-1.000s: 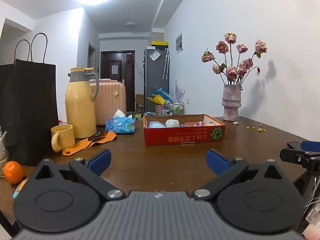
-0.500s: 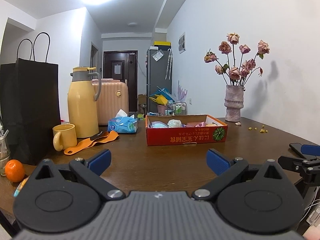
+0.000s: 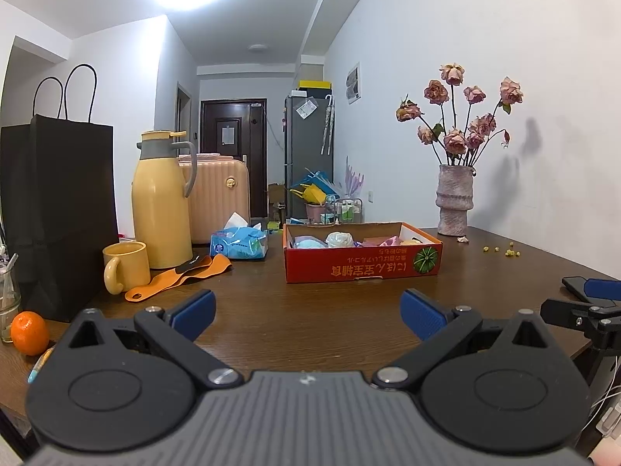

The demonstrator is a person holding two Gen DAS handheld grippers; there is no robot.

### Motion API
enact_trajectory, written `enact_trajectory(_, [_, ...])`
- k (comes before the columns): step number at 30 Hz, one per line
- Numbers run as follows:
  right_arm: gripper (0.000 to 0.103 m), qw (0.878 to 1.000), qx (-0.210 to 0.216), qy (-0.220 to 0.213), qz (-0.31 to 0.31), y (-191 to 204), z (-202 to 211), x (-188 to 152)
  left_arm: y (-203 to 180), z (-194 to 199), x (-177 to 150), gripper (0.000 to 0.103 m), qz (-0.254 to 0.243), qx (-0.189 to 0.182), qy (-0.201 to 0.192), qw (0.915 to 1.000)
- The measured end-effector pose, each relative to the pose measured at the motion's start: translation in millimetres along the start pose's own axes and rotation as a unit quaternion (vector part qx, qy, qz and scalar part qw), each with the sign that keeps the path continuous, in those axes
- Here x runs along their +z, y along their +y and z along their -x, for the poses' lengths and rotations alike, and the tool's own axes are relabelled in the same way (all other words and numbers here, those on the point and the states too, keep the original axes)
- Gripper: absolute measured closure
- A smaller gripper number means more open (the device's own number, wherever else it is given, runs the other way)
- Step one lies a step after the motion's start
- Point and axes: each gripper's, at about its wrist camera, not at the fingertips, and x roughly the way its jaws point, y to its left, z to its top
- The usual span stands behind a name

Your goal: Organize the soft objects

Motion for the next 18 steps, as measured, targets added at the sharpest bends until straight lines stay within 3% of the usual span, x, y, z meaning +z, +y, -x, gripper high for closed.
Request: enact_trajectory(18, [0.000,1.000,-0.006,-0.008,-0.001,0.1,2.9,-0.7,0.6,-0.8,-0.1,0.000,0.001,0.000,0.001,1.0000])
